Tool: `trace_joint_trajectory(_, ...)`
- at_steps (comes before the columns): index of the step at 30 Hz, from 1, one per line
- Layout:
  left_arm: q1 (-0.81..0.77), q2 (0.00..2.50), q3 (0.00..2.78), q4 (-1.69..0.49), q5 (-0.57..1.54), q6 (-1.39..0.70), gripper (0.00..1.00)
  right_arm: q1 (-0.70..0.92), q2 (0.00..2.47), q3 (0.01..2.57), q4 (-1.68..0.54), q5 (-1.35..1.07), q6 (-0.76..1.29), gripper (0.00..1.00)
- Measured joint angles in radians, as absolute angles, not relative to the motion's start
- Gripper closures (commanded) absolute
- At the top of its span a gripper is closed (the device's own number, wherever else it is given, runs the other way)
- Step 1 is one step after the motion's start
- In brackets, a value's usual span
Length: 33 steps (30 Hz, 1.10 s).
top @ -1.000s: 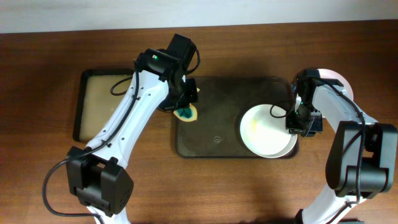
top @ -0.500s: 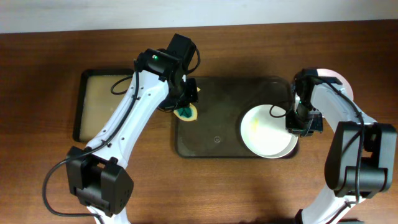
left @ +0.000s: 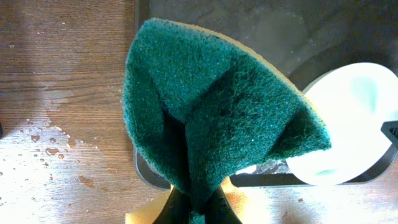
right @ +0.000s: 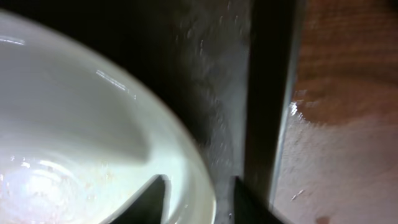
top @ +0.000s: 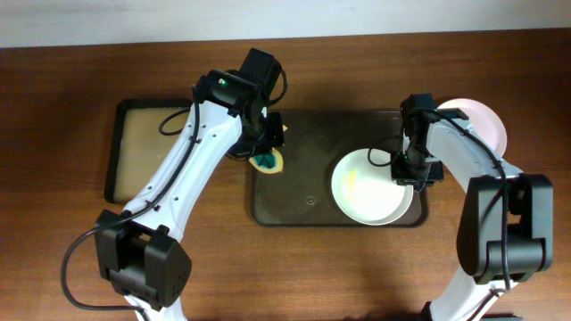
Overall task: Clean dirty plates on tray and stack at the side
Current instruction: 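Grasp the cream plate rim with the right gripper and pull it center, then scrub the cream plate with the sponge in the left gripper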
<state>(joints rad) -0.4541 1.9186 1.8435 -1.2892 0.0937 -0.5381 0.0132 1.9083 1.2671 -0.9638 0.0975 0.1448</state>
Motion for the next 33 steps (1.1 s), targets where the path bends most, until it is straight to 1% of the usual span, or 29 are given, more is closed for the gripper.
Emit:
trace_joint_trajectory(1, -0.454, 1.919, 1.843, -1.289, 0.094, -0.538, 1.00, 0.010, 1.908, 1.267, -0.955, 0.097, 0.154, 0.66)
trace_joint_trajectory(4, -0.454, 1.919, 1.843, -1.287, 0.094, -0.538, 1.00, -0.007, 1.908, 1.266, -0.925, 0.097, 0.160, 0.68)
trace_joint_trajectory(5, -0.454, 1.919, 1.843, -1.283, 0.093, -0.538, 1.00, -0.009, 1.908, 1.260, -0.913, 0.088, 0.161, 0.73)
trace_joint_trajectory(6, -0.454, 1.919, 1.843, -1.278, 0.094, -0.538, 1.00, -0.011, 1.908, 1.249, -0.908, 0.061, 0.160, 0.75)
trace_joint_trajectory(8, -0.454, 1.919, 1.843, -1.275, 0.094, -0.538, 1.00, -0.010, 1.908, 1.232, -0.902, 0.019, 0.162, 0.75)
trace_joint_trajectory(10, -0.454, 1.919, 1.843, -1.274, 0.094, -0.538, 1.00, -0.009, 1.906, 1.197, -0.865, -0.025, 0.162, 0.73)
trace_joint_trajectory(12, -0.455, 1.919, 1.843, -1.274, 0.094, -0.538, 1.00, -0.003, 1.892, 1.177, -0.831, -0.035, 0.163, 0.75)
trace_joint_trajectory(14, -0.458, 1.919, 1.843, -1.274, 0.094, -0.538, 1.00, 0.008, 1.881, 1.159, -0.801, -0.045, 0.163, 0.82)
trace_joint_trajectory(15, -0.462, 1.919, 1.843, -1.274, 0.094, -0.538, 1.00, 0.015, 1.876, 1.150, -0.787, -0.054, 0.173, 0.91)
trace_joint_trajectory(21, -0.514, 1.919, 1.842, -1.238, 0.094, -0.538, 1.00, 0.067, 1.867, 1.142, -0.776, -0.089, 0.284, 0.91)
trace_joint_trajectory(24, -0.536, 1.919, 1.823, -1.193, 0.094, -0.538, 1.00, 0.100, 1.867, 1.141, -0.768, -0.089, 0.312, 0.94)
trace_joint_trajectory(27, -0.552, 1.919, 1.757, -1.077, 0.094, -0.538, 1.00, 0.174, 1.866, 1.140, -0.712, -0.104, 0.267, 0.96)
trace_joint_trajectory(31, -0.558, 1.918, 1.640, -0.939, 0.103, -0.538, 1.00, 0.233, 1.866, 1.137, -0.669, -0.117, 0.175, 0.96)
trace_joint_trajectory(32, -0.559, 1.918, 1.616, -0.921, 0.105, -0.538, 1.00, 0.239, 1.866, 1.137, -0.666, -0.122, 0.146, 0.95)
trace_joint_trajectory(33, -0.559, 1.918, 1.602, -0.913, 0.105, -0.538, 1.00, 0.239, 1.866, 1.137, -0.666, -0.123, 0.133, 0.90)
